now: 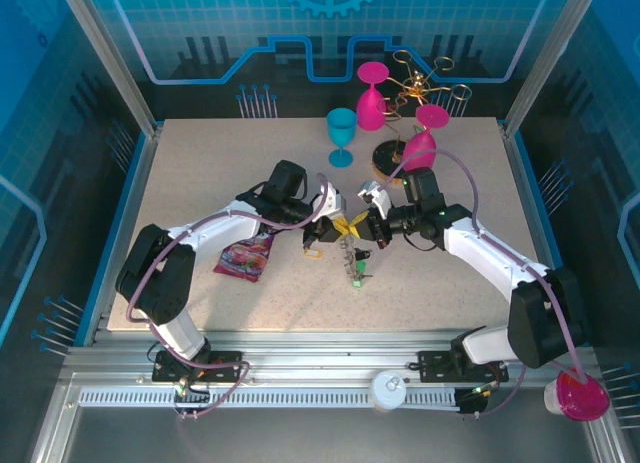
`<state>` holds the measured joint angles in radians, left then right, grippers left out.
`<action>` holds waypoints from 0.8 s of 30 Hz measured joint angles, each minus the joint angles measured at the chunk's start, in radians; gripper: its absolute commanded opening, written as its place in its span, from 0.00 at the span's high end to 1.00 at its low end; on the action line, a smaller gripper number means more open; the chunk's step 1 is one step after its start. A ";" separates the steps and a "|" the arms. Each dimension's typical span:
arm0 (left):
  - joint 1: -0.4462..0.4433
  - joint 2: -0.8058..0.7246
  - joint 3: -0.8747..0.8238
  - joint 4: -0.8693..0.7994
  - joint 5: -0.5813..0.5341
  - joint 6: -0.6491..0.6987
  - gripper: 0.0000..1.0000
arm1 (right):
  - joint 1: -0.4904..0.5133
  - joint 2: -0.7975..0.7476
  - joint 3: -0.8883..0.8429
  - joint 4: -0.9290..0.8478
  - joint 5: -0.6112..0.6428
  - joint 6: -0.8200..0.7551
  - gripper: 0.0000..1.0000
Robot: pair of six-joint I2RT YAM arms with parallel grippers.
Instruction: Put the keys on the keyring
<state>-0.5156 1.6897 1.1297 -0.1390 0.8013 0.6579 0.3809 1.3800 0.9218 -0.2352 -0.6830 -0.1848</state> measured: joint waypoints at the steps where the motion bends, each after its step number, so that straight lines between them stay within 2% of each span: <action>1: 0.000 0.001 0.002 -0.002 0.000 0.000 0.86 | 0.000 0.000 0.000 0.002 0.000 0.000 1.00; 5: 0.001 0.002 0.007 -0.007 0.000 -0.001 1.00 | 0.005 -0.001 0.000 0.005 -0.005 0.000 1.00; 7: 0.002 0.002 0.007 -0.006 0.000 -0.006 1.00 | 0.005 -0.003 0.000 0.005 -0.002 0.000 1.00; 8: 0.002 0.002 0.007 -0.006 0.000 -0.005 1.00 | 0.005 -0.005 -0.002 0.005 0.002 0.000 0.93; 9: 0.001 0.002 0.007 -0.005 0.001 -0.005 1.00 | 0.005 -0.011 -0.005 0.006 0.006 0.000 0.80; 11: 0.000 0.000 0.003 0.014 0.000 -0.005 1.00 | 0.004 -0.031 -0.016 0.019 0.016 0.014 0.65; 13: -0.002 -0.017 -0.024 0.046 -0.004 -0.015 1.00 | -0.008 -0.068 -0.027 0.044 0.012 0.038 0.54; 14: -0.002 -0.035 -0.050 0.069 -0.008 -0.027 1.00 | -0.018 -0.096 -0.039 0.072 0.012 0.056 0.52; 19: 0.000 -0.128 -0.159 0.214 -0.032 -0.114 1.00 | -0.047 -0.274 -0.132 0.194 0.051 0.122 0.50; 24: 0.002 -0.202 -0.254 0.448 -0.046 -0.261 1.00 | -0.048 -0.414 -0.258 0.322 0.067 0.099 0.55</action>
<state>-0.5140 1.4876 0.8753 0.3088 0.7555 0.3973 0.3328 0.9661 0.6636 0.0864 -0.6163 -0.0860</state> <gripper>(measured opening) 0.051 0.469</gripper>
